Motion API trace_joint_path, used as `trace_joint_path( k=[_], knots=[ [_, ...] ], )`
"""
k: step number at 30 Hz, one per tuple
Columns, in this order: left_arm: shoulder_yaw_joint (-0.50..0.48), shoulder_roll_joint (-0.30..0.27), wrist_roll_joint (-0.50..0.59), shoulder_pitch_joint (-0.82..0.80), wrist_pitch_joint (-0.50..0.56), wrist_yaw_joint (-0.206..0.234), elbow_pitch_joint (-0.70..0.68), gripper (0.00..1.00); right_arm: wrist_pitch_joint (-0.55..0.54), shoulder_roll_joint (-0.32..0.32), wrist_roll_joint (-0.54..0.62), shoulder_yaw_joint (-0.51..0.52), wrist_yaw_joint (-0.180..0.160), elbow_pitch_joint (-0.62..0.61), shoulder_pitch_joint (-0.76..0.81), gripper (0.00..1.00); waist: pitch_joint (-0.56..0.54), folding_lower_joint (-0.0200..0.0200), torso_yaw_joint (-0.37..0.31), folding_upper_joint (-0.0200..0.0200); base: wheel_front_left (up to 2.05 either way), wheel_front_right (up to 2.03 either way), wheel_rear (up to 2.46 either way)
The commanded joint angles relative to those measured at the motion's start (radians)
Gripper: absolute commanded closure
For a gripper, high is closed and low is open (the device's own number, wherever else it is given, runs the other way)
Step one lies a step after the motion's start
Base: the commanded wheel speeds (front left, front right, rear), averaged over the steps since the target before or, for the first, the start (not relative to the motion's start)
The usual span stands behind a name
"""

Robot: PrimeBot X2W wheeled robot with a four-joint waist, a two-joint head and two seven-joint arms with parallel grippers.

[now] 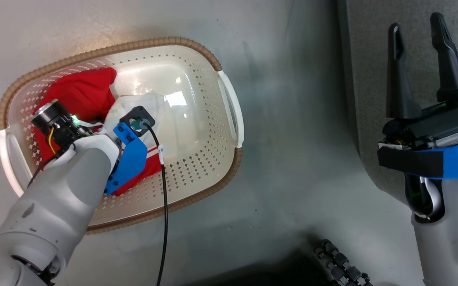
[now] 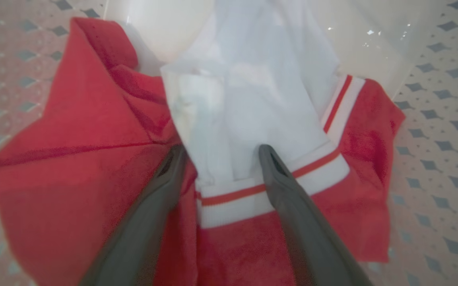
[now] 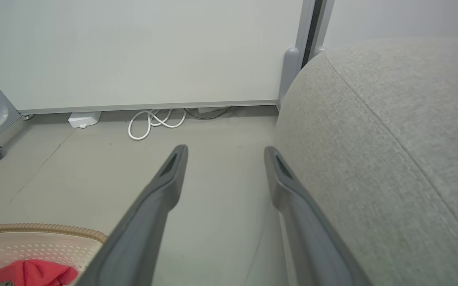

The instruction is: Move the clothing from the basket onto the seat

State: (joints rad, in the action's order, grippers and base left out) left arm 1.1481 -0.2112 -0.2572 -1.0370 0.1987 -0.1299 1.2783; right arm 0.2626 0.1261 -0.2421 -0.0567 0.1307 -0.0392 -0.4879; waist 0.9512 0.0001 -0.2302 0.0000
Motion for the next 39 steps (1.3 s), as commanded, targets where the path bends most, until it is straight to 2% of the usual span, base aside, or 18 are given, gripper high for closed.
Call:
trace_joint_path(
  k=[1, 5, 12, 13, 14, 23, 30, 39],
  knots=[
    [0.001, -0.01, -0.004, -0.022, 0.016, 0.0, 0.004, 0.0, 0.003, 0.005, -0.01, 0.001, 0.0, -0.007, -0.022, 0.0, 0.017, -0.0001, 0.0, 0.0, 0.0, 0.0, 0.0],
    [-0.004, -0.017, -0.015, -0.033, 0.068, 0.006, 0.008, 0.0, 0.003, 0.009, -0.007, 0.002, 0.0, -0.023, -0.028, 0.0, 0.051, -0.0001, -0.006, 0.0, 0.0, 0.0, 0.0],
    [0.008, -0.021, -0.021, -0.038, 0.078, 0.011, 0.011, 0.0, 0.003, 0.013, 0.0, 0.009, 0.0, -0.046, -0.037, 0.0, 0.088, -0.0001, -0.01, 0.0, 0.0, 0.0, 0.0],
    [0.013, -0.011, -0.021, -0.045, 0.078, 0.013, 0.011, 0.68, 0.003, 0.014, 0.003, 0.011, 0.0, -0.049, -0.039, 0.0, 0.091, -0.0001, -0.009, 0.0, 0.0, 0.0, 0.0],
    [0.014, -0.007, -0.021, -0.048, 0.074, 0.013, 0.01, 1.0, 0.003, 0.014, 0.004, 0.012, 0.0, -0.05, -0.04, 0.0, 0.092, -0.0001, -0.009, 0.0, 0.0, 0.0, 0.0],
    [0.038, 0.012, -0.021, -0.046, 0.03, 0.006, 0.01, 1.0, 0.003, 0.016, 0.01, 0.019, 0.0, -0.041, -0.041, 0.0, 0.063, -0.0001, 0.001, 0.0, 0.0, 0.0, 0.0],
    [0.01, 0.066, -0.068, -0.023, -0.101, 0.003, -0.008, 1.0, 0.003, 0.024, 0.014, 0.034, 0.0, -0.027, -0.023, 0.0, -0.01, -0.0001, 0.035, 0.0, 0.0, 0.0, 0.0],
    [-0.007, 0.136, -0.112, 0.003, -0.27, 0.004, -0.03, 1.0, 0.004, 0.049, 0.026, 0.047, 0.0, 0.005, 0.025, 0.0, -0.163, -0.0001, 0.105, 0.0, 0.0, 0.0, 0.0]
  ],
)
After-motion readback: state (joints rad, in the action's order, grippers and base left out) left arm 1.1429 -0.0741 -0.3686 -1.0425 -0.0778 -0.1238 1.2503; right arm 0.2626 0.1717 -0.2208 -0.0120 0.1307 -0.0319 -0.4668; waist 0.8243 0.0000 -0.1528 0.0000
